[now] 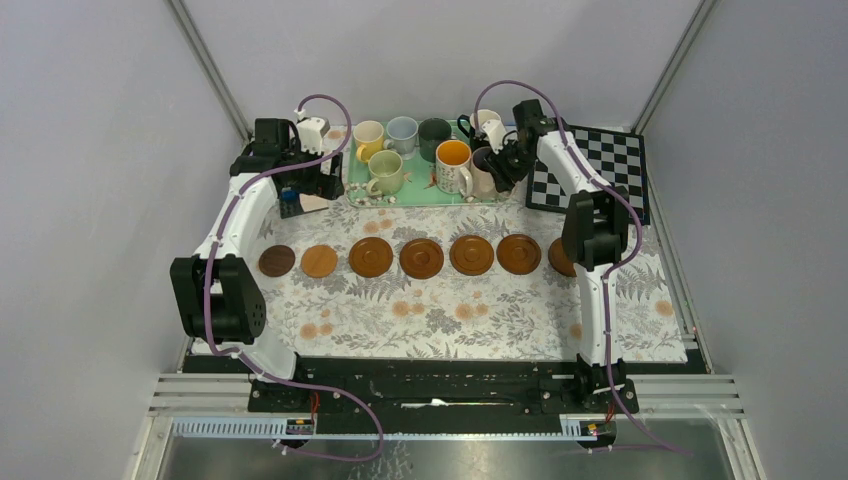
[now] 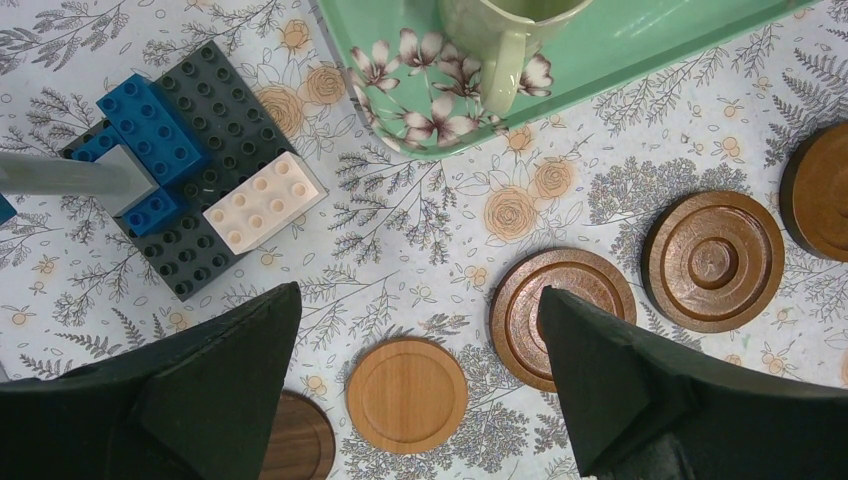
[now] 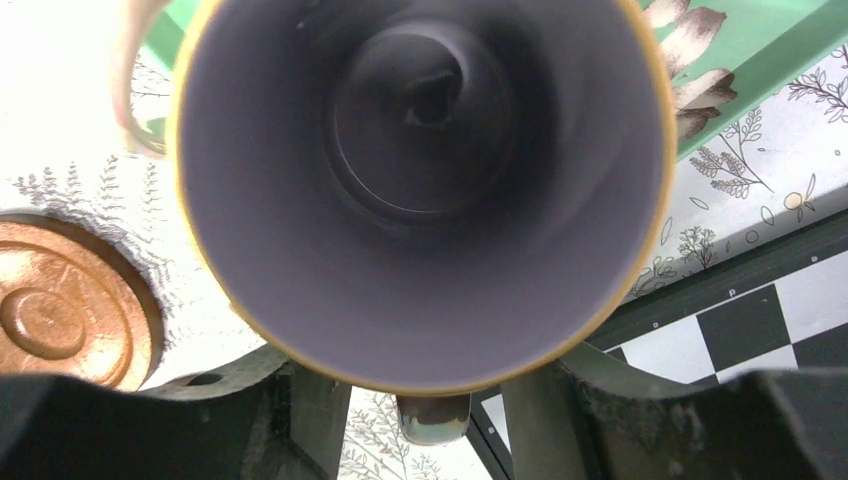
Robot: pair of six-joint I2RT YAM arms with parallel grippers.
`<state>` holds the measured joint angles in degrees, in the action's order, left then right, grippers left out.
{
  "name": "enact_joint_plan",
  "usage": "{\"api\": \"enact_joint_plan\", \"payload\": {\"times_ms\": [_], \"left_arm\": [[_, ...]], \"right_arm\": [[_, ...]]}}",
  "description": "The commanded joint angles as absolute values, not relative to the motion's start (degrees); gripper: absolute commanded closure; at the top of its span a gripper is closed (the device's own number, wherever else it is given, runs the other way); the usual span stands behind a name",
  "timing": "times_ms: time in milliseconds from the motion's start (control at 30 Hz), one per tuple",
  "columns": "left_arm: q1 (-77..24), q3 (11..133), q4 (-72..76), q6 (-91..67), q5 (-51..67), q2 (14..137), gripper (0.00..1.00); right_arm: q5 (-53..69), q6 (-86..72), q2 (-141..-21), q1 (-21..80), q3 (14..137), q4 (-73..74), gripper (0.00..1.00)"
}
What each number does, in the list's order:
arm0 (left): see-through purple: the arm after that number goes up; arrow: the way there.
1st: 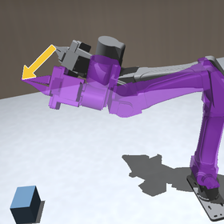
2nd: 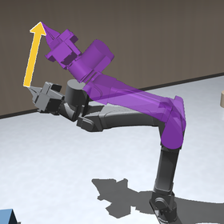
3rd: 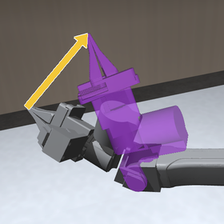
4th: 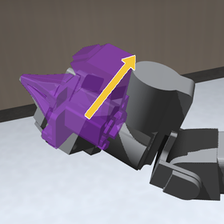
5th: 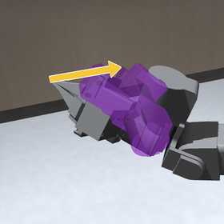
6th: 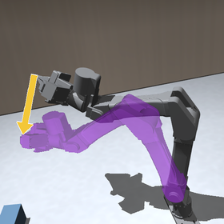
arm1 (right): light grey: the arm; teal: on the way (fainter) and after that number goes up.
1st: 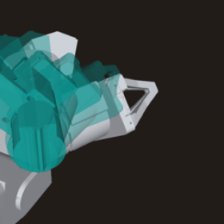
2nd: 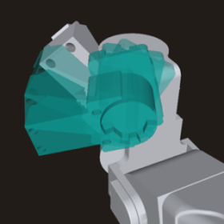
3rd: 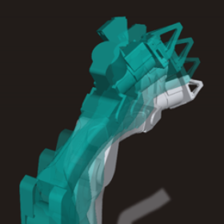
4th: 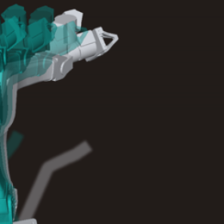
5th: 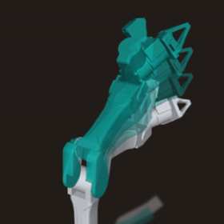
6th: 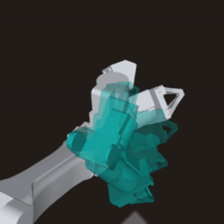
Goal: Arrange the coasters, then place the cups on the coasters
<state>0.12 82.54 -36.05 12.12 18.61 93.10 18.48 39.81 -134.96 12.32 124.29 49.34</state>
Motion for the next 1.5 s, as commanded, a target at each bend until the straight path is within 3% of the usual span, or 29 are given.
{"api": "enact_joint_plan", "payload": {"times_ms": [0,267,600,1100,1467], "left_arm": [[0.3,82.7,-33.0,12.4,18.0,91.2,0.01],[-0.2,83.2,-32.9,12.3,18.4,91.5,0.01],[-0.3,82.7,-32.8,11.9,19.1,91.6,0.01],[-0.4,85.6,-28.3,8.2,22.4,94.8,0.01],[-1.9,87.0,-27.5,8.3,24.1,97.3,0.01]], "right_arm": [[18.0,40.0,-134.4,12.7,121.0,43.7,0.44],[18.6,39.1,-132.7,12.8,117.0,39.3,0.58],[19.8,36.7,-124.1,12.3,107.1,32.1,1.0],[25.9,29.3,-111.0,6.8,100.5,25.2,1.0],[35.9,27.4,-91.1,-3.5,76.8,15.6,1.0]]}}
